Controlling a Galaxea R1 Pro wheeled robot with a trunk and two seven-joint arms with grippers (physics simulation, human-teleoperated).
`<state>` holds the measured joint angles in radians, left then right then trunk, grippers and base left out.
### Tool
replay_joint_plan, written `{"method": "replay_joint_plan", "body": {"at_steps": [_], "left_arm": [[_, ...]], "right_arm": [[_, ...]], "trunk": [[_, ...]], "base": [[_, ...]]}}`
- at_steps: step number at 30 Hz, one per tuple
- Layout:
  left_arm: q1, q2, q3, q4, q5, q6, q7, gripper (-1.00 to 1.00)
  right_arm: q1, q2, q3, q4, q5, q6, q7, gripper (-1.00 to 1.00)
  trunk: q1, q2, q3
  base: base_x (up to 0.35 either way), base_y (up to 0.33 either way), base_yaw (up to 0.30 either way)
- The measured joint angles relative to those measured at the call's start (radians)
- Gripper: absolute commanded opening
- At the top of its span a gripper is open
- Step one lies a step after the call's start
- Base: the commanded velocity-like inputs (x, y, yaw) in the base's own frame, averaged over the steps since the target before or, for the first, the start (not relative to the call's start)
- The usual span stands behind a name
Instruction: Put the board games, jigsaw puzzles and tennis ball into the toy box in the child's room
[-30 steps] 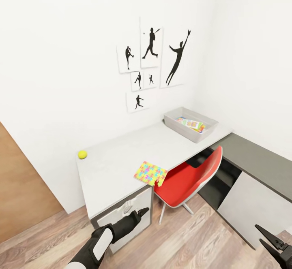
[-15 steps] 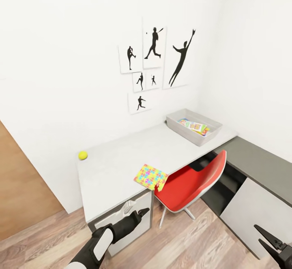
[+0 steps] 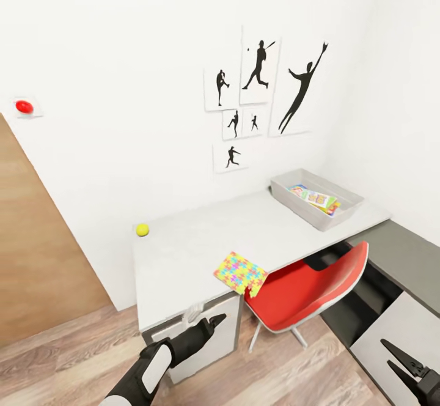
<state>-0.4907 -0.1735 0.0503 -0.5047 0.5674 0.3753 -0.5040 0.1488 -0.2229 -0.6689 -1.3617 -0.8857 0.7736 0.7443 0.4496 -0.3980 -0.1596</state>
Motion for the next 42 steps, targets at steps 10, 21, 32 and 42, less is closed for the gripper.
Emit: {"method": "replay_joint_plan", "body": {"at_steps": [10,21,32,42], "left_arm": [[-0.001,0.0,0.0,0.0,0.0,-0.012,0.0,1.0],[0.0,0.0,-0.001,0.046,-0.001,-0.087,0.001,1.0],[-0.001,0.0,-0.006,0.048,-0.002,-0.087,-0.001,1.0],[-0.001,0.0,-0.007,0.048,-0.002,-0.085,-0.001,1.0]], "right_arm": [[0.0,0.002,0.001,0.0,0.001,-0.003,-0.003,1.0],[-0.001,-0.002,0.028,0.003,0.002,-0.003,-0.003,1.0],[-0.001,-0.002,0.028,0.001,0.002,-0.003,-0.003,1.0],[-0.002,-0.002,0.029,0.001,0.002,-0.003,-0.003,1.0]], "trunk": [[0.0,0.0,0.0],[0.0,0.0,0.0],[0.0,0.0,0.0],[-0.001,0.0,0.0]], "base": [[-0.075,-0.11,0.031],[-0.045,-0.047,0.001],[0.018,-0.093,0.0],[0.096,-0.103,0.0]]}}
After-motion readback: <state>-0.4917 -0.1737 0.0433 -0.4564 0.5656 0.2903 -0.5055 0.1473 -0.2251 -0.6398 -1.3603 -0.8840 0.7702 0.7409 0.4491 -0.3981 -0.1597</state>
